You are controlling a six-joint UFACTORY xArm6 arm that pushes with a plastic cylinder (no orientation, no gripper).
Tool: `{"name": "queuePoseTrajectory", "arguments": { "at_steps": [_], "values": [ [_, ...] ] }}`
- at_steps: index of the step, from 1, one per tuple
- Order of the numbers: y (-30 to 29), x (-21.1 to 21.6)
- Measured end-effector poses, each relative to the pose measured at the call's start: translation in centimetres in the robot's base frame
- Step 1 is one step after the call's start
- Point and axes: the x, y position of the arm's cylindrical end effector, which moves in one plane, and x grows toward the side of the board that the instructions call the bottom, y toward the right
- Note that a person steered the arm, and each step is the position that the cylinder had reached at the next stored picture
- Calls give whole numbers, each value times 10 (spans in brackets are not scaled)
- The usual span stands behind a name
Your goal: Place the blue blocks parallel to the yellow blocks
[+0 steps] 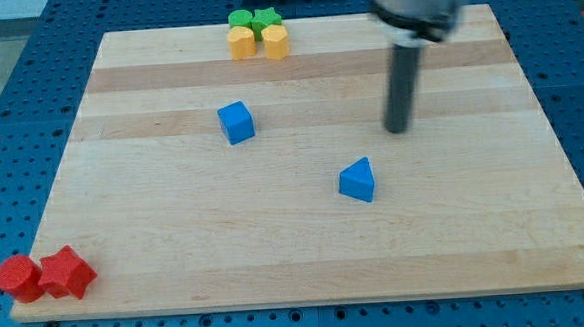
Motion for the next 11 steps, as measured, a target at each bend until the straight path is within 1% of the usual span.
{"name": "queuePoseTrajectory", "arguments": {
  "at_steps": [1, 2, 3, 4, 5, 6, 7, 8, 9, 10, 11],
  "values": [
    [28, 71],
    [-33, 86],
    [-117, 71],
    [-180, 25],
    [-227, -6],
    [-224, 23],
    [-186, 58],
    [-118, 57],
    [-127, 39],
    [-188, 11],
    [-198, 0]
  ]
}}
